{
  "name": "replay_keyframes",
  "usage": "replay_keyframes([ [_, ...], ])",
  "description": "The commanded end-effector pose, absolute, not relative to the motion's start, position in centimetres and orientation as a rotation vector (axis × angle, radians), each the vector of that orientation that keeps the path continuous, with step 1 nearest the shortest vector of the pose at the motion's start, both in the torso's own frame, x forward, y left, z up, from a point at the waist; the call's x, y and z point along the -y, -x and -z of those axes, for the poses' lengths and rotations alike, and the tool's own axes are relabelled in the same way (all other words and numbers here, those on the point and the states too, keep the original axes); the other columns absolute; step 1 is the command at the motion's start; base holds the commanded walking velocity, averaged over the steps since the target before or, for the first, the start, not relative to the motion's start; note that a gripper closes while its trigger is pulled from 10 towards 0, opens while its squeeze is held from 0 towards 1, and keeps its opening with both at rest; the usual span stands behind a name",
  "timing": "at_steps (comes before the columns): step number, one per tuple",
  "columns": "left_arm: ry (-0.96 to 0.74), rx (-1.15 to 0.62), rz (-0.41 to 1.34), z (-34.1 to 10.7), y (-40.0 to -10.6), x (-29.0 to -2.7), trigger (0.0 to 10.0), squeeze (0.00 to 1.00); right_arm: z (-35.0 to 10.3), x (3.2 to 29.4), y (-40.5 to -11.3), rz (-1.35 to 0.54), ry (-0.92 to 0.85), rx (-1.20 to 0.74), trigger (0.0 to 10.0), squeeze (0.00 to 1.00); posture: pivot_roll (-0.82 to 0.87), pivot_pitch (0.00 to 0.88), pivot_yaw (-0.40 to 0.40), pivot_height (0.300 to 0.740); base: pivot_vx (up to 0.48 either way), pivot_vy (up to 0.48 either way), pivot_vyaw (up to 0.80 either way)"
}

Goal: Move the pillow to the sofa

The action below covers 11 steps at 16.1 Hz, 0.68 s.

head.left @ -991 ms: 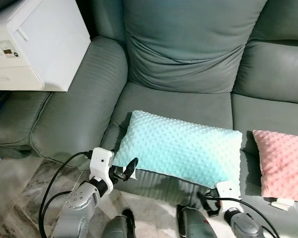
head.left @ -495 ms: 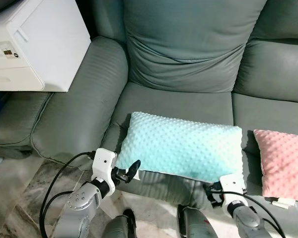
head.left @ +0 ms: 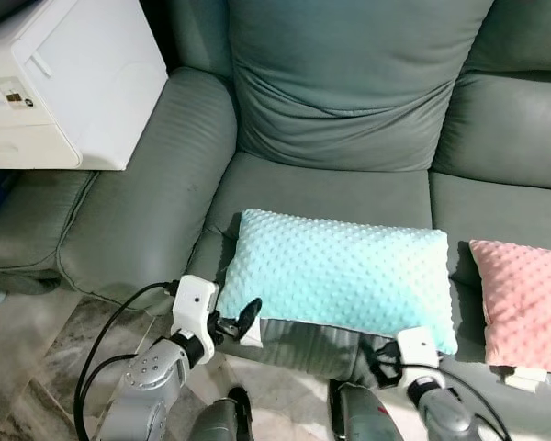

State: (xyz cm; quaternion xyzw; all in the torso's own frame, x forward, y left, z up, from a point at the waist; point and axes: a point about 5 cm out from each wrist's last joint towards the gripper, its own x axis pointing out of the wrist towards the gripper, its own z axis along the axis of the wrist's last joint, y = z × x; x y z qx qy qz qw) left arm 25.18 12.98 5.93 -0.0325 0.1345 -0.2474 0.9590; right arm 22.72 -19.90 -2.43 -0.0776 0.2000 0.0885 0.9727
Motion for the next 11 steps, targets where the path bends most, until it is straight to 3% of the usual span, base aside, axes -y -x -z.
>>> replay_keyframes([
  [1, 0.052, -0.308, 0.485, -5.3, -24.7, -13.5, 10.0, 0.0, 2.8, 19.5, -21.4, -0.183, 0.126, -0.412, 10.0, 0.0, -0.09, 0.325, 0.132, 0.74, 0.0, 0.0, 0.0],
  [5, 0.061, -0.303, 0.487, -5.2, -25.3, -13.1, 10.0, 0.0, 1.4, 19.4, -20.2, -0.125, 0.1, -0.346, 10.0, 0.0, -0.11, 0.292, 0.128, 0.74, 0.0, 0.0, 0.0],
  [6, 0.065, -0.29, 0.48, -5.5, -25.8, -13.0, 10.0, 0.0, 0.1, 19.2, -20.5, -0.111, 0.074, -0.296, 10.0, 0.0, -0.12, 0.281, 0.126, 0.74, 0.0, 0.0, 0.0],
  [7, -0.076, -0.296, 0.559, -5.2, -25.7, -12.5, 10.0, 0.0, -1.6, 18.3, -21.5, -0.127, 0.055, -0.242, 10.0, 0.0, -0.13, 0.256, 0.116, 0.74, 0.0, 0.0, 0.0],
  [11, -0.048, -0.3, 0.524, -4.6, -25.3, -13.2, 10.0, 0.0, -3.8, 16.7, -23.8, -0.143, 0.008, -0.168, 10.0, 0.0, -0.16, 0.168, 0.108, 0.74, 0.0, 0.0, 0.0],
])
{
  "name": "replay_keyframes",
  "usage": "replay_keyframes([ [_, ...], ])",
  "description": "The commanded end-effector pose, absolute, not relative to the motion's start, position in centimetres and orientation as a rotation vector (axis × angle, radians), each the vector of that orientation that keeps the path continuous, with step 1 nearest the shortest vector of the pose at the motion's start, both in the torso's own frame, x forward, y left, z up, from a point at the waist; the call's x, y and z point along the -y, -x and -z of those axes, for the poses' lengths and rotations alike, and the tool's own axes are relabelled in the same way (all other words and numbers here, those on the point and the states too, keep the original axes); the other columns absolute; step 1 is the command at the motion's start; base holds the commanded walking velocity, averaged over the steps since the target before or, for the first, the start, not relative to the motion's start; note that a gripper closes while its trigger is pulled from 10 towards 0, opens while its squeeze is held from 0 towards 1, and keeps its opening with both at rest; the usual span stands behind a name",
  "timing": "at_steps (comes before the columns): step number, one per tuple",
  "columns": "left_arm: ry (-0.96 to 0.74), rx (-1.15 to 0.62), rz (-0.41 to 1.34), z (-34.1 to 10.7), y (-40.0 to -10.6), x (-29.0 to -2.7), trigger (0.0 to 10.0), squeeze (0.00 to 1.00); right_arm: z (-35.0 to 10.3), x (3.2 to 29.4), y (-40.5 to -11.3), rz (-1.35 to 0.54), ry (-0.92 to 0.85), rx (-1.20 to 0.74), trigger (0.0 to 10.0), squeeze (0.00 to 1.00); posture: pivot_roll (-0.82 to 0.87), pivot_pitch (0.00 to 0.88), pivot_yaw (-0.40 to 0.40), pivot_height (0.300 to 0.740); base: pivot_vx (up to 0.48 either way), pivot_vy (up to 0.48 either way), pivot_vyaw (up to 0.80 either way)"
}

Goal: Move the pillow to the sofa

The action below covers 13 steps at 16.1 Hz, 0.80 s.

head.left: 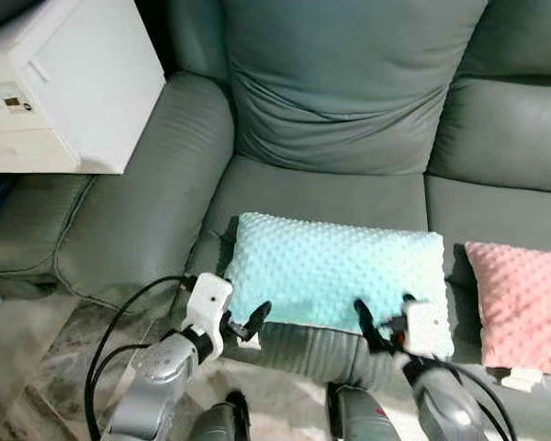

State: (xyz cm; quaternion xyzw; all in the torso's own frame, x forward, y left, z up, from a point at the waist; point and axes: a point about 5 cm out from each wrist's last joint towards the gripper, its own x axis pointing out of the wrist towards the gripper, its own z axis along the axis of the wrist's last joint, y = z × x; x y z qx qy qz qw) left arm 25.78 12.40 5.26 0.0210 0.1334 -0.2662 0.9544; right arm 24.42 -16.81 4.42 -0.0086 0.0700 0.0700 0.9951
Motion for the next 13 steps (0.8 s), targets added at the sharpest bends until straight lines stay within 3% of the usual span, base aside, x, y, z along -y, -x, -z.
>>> replay_keyframes([
  [1, -0.057, -0.288, 0.45, -4.4, -25.6, -14.2, 10.0, 0.0, -4.6, 16.2, -24.7, -0.137, -0.006, -0.148, 10.0, 0.0, -0.16, 0.14, 0.109, 0.74, 0.0, 0.0, 0.0],
  [7, -0.044, -0.212, 0.296, -5.3, -28.4, -15.2, 10.0, 0.0, -5.9, 15.9, -27.3, -0.162, 0.002, -0.132, 10.0, 0.0, -0.18, 0.003, 0.08, 0.74, 0.0, 0.0, 0.0],
  [13, -0.017, -0.179, 0.103, -6.0, -30.9, -16.3, 10.0, 0.0, -6.5, 16.3, -28.8, -0.175, 0.025, -0.133, 10.0, 0.0, -0.19, 0.0, 0.044, 0.74, 0.0, 0.0, 0.0],
])
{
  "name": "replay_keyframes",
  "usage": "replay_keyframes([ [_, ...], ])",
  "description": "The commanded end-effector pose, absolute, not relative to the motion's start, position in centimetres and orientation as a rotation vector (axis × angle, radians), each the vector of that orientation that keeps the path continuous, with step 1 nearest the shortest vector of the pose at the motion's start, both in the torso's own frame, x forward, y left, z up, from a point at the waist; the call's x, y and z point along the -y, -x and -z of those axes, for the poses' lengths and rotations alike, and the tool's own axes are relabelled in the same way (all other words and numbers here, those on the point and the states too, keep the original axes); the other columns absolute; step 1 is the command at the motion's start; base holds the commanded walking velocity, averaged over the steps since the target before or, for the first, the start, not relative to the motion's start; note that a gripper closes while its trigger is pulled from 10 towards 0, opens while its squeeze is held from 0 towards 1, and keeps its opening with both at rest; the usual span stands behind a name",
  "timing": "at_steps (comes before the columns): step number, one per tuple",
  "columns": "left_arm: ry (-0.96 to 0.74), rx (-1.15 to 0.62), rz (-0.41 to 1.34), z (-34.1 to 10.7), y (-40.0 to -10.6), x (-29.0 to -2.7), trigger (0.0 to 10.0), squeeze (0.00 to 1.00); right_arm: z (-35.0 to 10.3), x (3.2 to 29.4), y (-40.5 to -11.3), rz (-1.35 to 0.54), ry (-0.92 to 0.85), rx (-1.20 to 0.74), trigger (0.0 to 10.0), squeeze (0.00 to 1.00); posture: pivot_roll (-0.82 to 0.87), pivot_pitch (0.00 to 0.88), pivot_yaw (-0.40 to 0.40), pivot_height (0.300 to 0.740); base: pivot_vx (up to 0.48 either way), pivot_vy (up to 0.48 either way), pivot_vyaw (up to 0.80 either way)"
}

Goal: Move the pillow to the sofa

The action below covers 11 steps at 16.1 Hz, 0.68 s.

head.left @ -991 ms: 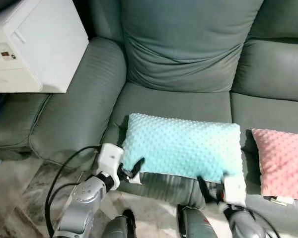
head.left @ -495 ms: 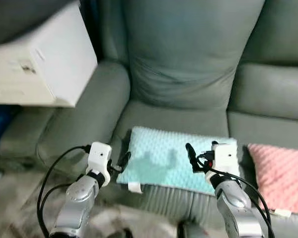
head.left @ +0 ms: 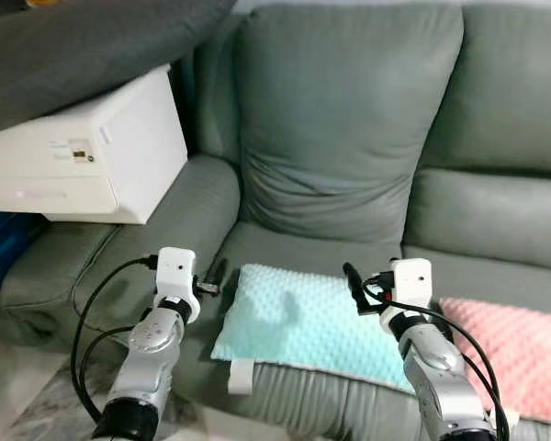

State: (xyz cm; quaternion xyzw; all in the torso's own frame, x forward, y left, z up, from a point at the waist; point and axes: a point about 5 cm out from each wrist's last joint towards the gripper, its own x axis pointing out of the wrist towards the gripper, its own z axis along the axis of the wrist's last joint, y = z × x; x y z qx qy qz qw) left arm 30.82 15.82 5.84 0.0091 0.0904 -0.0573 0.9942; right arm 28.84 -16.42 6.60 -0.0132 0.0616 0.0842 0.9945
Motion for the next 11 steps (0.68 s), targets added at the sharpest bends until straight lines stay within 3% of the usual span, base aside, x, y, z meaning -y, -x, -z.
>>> replay_keyframes([
  [1, -0.021, -0.174, 0.005, -6.2, -31.2, -17.2, 10.0, 0.0, -6.8, 16.1, -29.2, -0.199, 0.015, -0.121, 10.0, 0.0, -0.19, 0.0, 0.036, 0.74, 0.0, 0.0, 0.0],
  [7, -0.036, -0.131, -0.106, -6.2, -29.7, -20.3, 10.0, 0.0, -7.7, 15.1, -30.0, -0.278, -0.016, -0.079, 10.0, 0.0, -0.1, 0.0, -0.001, 0.74, 0.0, 0.0, 0.0],
  [11, -0.045, -0.118, -0.135, -6.3, -28.5, -21.7, 10.0, 0.0, -7.8, 12.8, -31.2, -0.342, -0.03, -0.071, 10.0, 0.0, -0.03, 0.0, -0.007, 0.74, 0.0, 0.0, 0.0],
])
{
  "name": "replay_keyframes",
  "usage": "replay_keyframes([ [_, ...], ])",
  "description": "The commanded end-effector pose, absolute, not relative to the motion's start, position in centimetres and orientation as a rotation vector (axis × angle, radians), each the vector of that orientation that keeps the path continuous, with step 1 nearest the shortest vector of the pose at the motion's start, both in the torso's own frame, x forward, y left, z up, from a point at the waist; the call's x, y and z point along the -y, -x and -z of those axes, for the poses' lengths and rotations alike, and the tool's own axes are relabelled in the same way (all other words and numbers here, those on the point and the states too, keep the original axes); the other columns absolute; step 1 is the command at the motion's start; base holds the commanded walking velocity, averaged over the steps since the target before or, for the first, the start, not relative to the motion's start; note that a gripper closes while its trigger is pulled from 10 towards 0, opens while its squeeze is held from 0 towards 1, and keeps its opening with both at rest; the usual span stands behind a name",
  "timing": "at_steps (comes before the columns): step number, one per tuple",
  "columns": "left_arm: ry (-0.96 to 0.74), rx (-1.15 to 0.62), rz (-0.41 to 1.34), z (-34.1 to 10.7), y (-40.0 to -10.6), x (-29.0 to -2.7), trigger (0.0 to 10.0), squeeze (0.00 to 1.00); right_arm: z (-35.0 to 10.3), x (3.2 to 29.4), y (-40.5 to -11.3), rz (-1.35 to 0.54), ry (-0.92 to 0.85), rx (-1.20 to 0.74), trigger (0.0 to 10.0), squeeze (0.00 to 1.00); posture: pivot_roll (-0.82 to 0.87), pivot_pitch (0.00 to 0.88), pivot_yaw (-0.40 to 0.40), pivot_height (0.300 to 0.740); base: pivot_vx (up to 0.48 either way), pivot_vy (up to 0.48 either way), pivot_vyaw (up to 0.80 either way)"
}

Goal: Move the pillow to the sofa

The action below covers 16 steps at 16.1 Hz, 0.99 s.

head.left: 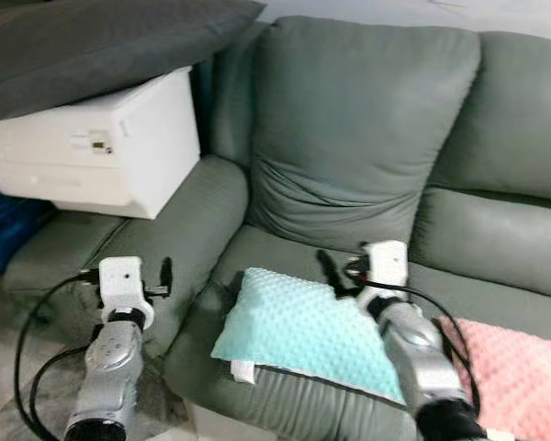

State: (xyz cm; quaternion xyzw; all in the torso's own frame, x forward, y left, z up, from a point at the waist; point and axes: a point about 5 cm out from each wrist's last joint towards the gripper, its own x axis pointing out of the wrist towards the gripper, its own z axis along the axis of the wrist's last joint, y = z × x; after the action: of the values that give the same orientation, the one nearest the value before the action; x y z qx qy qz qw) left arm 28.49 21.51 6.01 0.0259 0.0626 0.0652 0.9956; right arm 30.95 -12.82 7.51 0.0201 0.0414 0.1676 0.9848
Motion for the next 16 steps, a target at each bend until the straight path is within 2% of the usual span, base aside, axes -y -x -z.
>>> replay_keyframes([
  [1, -0.047, -0.116, -0.14, -6.4, -28.7, -21.4, 10.0, 0.0, -7.9, 12.6, -31.3, -0.347, -0.035, -0.065, 10.0, 0.0, -0.03, 0.0, -0.003, 0.74, 0.0, 0.0, 0.0],
  [6, -0.038, -0.126, -0.088, -6.4, -29.3, -20.2, 10.0, 0.0, -7.7, 13.2, -31.3, -0.318, -0.046, -0.054, 10.0, 0.0, -0.05, 0.0, 0.016, 0.74, 0.0, 0.0, 0.0],
  [16, 0.021, -0.174, -0.006, -5.4, -28.5, -19.0, 10.0, 0.0, -6.9, 14.6, -29.4, -0.283, -0.028, -0.072, 10.0, 0.0, -0.1, 0.0, 0.014, 0.74, 0.0, 0.0, 0.0],
])
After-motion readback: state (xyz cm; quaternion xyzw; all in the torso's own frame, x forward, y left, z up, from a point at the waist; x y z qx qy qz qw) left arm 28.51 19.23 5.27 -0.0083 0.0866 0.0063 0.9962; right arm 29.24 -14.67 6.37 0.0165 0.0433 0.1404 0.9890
